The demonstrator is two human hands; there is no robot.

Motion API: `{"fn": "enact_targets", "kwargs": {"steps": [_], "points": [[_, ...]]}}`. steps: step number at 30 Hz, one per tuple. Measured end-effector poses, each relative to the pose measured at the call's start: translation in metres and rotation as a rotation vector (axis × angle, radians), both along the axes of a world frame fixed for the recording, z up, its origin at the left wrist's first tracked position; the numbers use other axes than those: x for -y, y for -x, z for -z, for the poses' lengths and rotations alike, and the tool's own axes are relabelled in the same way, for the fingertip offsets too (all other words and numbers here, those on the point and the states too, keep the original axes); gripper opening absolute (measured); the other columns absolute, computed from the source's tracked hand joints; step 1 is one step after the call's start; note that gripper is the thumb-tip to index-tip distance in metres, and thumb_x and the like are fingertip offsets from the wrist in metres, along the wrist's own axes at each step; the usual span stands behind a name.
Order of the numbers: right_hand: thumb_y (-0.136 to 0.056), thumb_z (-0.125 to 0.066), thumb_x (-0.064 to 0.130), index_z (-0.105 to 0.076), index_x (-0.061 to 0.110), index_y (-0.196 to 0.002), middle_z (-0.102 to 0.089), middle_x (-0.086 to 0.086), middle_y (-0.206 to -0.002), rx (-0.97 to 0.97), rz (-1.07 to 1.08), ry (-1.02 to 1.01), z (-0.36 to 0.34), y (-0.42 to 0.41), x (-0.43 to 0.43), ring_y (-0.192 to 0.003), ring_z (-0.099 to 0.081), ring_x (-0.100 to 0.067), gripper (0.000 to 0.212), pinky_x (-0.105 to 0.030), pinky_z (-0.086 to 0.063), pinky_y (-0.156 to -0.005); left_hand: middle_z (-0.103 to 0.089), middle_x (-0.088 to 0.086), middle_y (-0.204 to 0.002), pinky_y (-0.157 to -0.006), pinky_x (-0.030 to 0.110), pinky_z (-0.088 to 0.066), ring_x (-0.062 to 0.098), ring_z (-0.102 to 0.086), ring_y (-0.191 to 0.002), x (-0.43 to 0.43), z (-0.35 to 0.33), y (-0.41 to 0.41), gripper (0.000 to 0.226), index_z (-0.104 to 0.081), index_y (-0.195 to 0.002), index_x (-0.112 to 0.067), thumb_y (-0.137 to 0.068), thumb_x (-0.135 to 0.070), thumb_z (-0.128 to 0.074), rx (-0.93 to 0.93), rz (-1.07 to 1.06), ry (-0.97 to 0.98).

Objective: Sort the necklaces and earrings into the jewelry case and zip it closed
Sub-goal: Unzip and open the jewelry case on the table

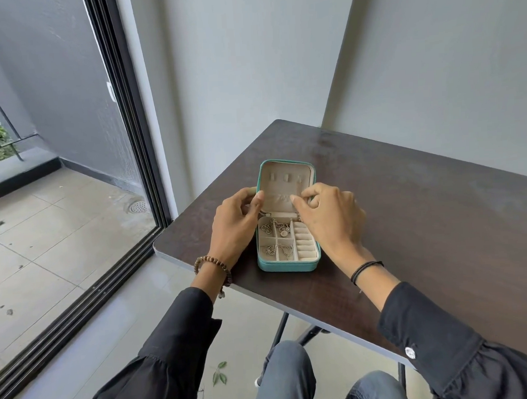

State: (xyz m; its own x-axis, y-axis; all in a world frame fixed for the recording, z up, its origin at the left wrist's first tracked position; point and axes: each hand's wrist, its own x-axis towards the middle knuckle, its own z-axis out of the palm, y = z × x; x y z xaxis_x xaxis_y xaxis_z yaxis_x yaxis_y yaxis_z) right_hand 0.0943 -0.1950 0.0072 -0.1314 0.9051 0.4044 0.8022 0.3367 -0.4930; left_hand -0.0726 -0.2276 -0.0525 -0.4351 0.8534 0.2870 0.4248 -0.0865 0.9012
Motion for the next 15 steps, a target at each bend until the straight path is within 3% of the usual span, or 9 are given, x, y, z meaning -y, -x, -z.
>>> {"fn": "enact_targets", "kwargs": {"steps": [9,15], "points": [[-0.093,-0.061,0.036,-0.075,0.020,-0.076,-0.071,0.000,-0.063,0.007,0.034,0.005,-0.002,0.009,-0.002,-0.074,-0.070,-0.025,0.027,-0.038,-0.059,-0.067,-0.077,-0.012,-0.089,-0.083,0.050,-0.060,0.018,-0.074,-0.089,0.000,0.000,0.002,0.032,-0.072,-0.113,-0.036,-0.095,-0.055,-0.053,0.024,0.058,-0.023],[-0.085,-0.062,0.036,-0.077,0.021,-0.082,-0.076,-0.003,-0.079,0.010,0.047,0.056,-0.009,0.013,-0.002,-0.084,-0.070,-0.032,0.022,-0.036,-0.055,-0.070,-0.078,-0.004,-0.088,-0.082,0.052,-0.059,0.026,-0.073,-0.087,0.002,-0.002,0.002,0.032,-0.075,-0.109,-0.035,-0.095,-0.056,-0.056,0.075,0.081,-0.046]]}}
